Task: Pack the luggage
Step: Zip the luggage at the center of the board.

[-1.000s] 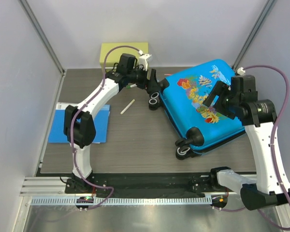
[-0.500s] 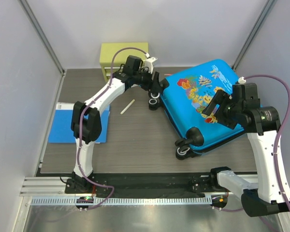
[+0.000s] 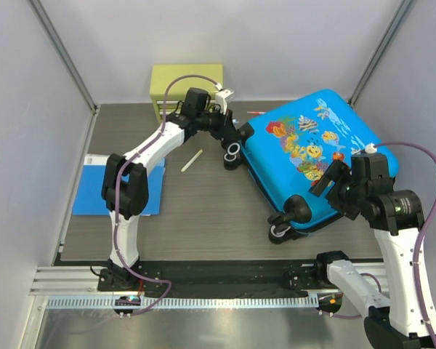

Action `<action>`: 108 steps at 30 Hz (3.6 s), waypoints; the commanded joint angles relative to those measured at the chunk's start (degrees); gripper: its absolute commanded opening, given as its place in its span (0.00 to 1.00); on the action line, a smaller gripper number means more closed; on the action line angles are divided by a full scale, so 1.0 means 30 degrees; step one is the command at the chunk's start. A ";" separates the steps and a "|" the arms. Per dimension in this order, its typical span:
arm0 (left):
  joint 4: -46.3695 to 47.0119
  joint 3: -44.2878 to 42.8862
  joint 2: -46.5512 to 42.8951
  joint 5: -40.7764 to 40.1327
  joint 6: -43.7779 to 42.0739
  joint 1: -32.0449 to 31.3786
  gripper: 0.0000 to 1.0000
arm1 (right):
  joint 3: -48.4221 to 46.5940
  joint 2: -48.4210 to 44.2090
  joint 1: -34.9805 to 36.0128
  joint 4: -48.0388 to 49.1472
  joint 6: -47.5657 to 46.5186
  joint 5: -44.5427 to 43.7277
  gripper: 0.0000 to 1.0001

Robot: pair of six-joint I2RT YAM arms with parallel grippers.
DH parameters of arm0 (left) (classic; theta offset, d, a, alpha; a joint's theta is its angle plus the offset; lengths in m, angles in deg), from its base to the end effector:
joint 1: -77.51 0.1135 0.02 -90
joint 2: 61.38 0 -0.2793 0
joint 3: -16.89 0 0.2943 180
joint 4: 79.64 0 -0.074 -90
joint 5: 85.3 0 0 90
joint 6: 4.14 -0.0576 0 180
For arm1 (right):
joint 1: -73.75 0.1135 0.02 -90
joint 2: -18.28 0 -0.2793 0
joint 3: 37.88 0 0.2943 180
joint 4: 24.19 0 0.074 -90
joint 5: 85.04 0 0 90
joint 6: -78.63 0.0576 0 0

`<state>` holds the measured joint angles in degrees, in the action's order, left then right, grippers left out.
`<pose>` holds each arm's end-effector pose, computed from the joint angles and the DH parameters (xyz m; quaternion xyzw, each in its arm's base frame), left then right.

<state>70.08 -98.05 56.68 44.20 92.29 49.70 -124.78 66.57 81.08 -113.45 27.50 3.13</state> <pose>0.4642 -0.2863 0.2787 0.3111 0.7846 -0.4157 0.3388 0.1466 0.0170 0.4039 0.2611 0.9046 0.1182 0.3155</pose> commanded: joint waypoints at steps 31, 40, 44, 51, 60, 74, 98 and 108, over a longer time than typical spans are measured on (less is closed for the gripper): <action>0.0783 1.2772 -1.0789 -0.3324 0.5440 -0.2122 0.00 | 0.4890 0.3645 -0.0012 0.7459 -0.2083 -0.3198 0.83; 0.1983 1.2156 -1.0467 -0.3911 0.6906 -0.5141 0.00 | 0.0878 0.7367 -0.0071 0.8253 -0.3611 -0.5775 0.85; 0.2277 1.1513 -0.9999 -0.3824 0.7170 -0.6313 0.00 | -0.1902 0.8625 -0.0364 0.7029 -0.4518 -0.6420 0.87; 0.3449 0.9667 -0.8271 -0.3004 0.8136 -0.8101 0.00 | -0.7818 0.9683 -0.0452 0.3014 -0.4931 -0.6250 0.89; 0.3304 0.8345 -0.8092 -0.4757 0.8753 -0.8132 0.35 | -0.4084 0.7049 0.1679 0.3654 -0.3526 0.0670 0.83; 0.1281 1.3642 -1.3306 -0.6782 0.8079 -0.4504 0.74 | -0.1329 0.5553 0.7776 0.2715 -0.1094 -0.1468 0.82; 0.1078 1.8132 -1.7205 -0.8715 0.8694 -0.3327 0.80 | 0.3716 0.5990 1.2292 0.5938 0.1135 -0.6100 0.82; 0.1341 1.8571 -1.7352 -0.8686 0.8987 -0.3356 0.81 | 0.3746 0.7806 1.2292 0.6584 0.0168 -0.6540 0.64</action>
<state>72.11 -42.82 5.97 18.78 118.70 39.41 -113.43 88.60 117.67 -96.38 29.03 -14.16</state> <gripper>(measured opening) 0.807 0.695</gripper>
